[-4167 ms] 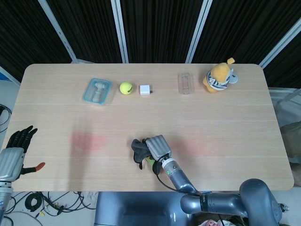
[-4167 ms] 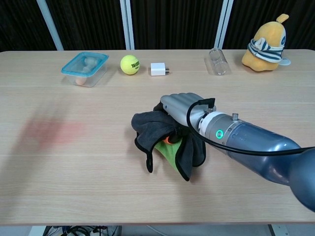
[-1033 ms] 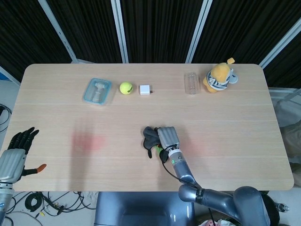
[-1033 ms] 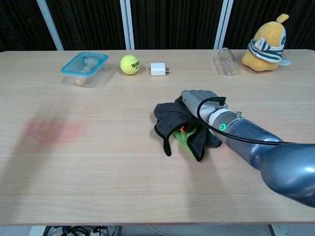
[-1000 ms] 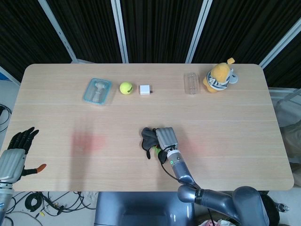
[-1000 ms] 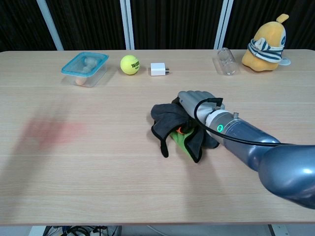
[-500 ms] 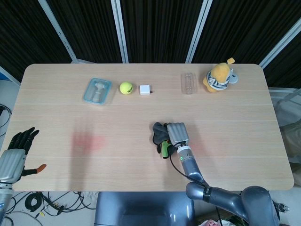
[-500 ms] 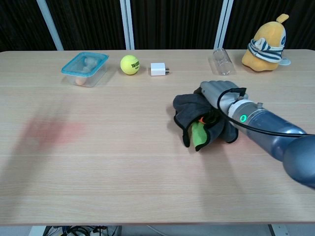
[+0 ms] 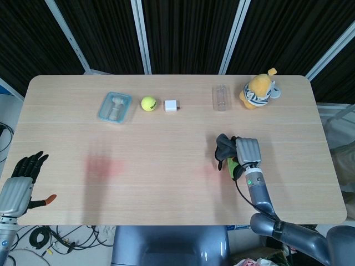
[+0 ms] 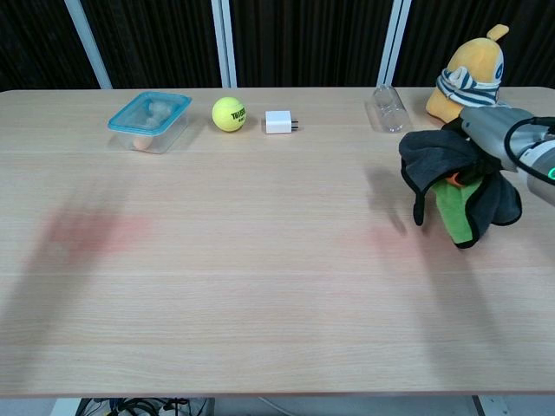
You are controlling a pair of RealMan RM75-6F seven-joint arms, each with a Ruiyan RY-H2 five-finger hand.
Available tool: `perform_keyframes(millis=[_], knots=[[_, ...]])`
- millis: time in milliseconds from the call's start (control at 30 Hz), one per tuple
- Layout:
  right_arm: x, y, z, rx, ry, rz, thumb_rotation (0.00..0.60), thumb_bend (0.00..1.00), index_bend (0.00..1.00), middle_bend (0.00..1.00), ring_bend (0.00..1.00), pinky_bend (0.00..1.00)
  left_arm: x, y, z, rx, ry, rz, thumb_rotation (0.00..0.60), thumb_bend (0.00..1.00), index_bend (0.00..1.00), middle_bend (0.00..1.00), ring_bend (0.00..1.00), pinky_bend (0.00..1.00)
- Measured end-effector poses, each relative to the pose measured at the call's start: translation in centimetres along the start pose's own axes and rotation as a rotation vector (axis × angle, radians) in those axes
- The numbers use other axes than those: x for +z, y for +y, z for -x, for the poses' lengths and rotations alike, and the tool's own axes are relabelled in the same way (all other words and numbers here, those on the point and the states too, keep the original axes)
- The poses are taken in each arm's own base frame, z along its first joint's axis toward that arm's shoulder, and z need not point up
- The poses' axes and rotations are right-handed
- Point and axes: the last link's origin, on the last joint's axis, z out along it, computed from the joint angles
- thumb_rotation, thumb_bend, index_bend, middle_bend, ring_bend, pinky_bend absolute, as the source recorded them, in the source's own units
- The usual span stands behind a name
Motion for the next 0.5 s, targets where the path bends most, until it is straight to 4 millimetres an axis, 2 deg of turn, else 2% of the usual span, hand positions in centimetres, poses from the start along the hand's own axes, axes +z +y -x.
perform_keyframes(millis=[33, 100, 200, 300, 500], knots=[[-0.2, 0.3, -0.3, 0.003, 0.002, 0.002, 0.6, 0.36, 0.44, 0.32, 0.36, 0.33, 0.0, 0.0, 0.0, 0.001, 0.001, 0.001, 0.6, 0.01, 0.0, 0.0, 0.0, 0.0], [-0.6, 0.9, -0.8, 0.006, 0.001, 0.006, 0.6, 0.25, 0.24, 0.19, 0.22, 0.22, 0.0, 0.1, 0.1, 0.003, 0.003, 0.0, 0.6, 0.01, 0.0, 0.0, 0.0, 0.0], [-1.3, 1.5, -1.2, 0.008, -0.012, 0.007, 0.6, 0.17, 0.03, 0.05, 0.08, 0.19, -0.1, 0.1, 0.1, 0.006, 0.008, -0.002, 0.6, 0.01, 0.0, 0.0, 0.0, 0.0], [-2.1, 1.6, -1.2, 0.002, -0.03, 0.007, 0.6, 0.14, 0.0, 0.0, 0.01, 0.18, -0.1, 0.0, 0.0, 0.009, 0.014, -0.002, 0.6, 0.01, 0.0, 0.0, 0.0, 0.0], [-3.9, 2.0, -2.0, -0.006, -0.028, 0.016, 0.6, 0.12, 0.0, 0.0, 0.0, 0.18, -0.2, 0.0, 0.0, 0.008, 0.015, -0.004, 0.6, 0.01, 0.0, 0.0, 0.0, 0.0]])
